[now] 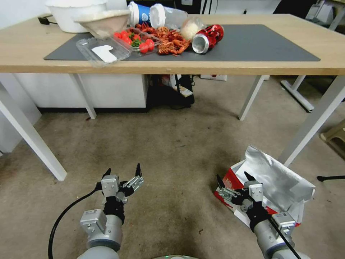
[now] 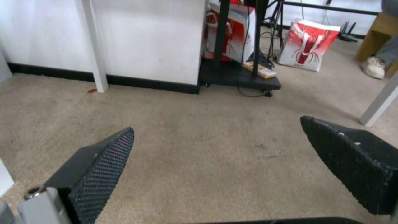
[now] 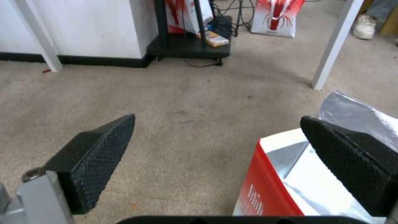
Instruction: Pick up the food delivery bag from the floor and place it on the table.
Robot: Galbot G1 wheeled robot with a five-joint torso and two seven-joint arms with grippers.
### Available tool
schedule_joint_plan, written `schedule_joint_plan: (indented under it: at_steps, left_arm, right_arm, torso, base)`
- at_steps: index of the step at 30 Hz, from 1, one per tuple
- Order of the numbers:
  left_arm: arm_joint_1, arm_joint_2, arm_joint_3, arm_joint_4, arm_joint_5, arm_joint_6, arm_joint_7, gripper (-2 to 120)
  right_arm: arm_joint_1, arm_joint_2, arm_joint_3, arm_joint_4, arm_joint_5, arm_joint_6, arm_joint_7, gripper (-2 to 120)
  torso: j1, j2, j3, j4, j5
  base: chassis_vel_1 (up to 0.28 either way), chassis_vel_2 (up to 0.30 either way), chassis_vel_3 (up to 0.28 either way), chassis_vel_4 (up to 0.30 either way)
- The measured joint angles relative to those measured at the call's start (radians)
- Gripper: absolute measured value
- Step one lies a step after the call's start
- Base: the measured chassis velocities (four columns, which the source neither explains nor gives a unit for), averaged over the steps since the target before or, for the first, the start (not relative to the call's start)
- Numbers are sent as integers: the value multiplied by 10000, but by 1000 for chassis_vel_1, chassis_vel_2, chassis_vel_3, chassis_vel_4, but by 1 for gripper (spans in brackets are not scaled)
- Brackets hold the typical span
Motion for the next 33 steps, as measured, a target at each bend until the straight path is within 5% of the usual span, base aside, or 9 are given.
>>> schedule_joint_plan:
  at_steps: [33]
  left_arm:
    - [-41, -30, -9, 229, 26, -408, 145, 100]
  right_arm:
    - [52, -130, 114, -85, 68, 0, 9, 100]
  torso:
    - [16, 82, 0, 0, 0]
  base:
    - [0, 0, 0, 0]
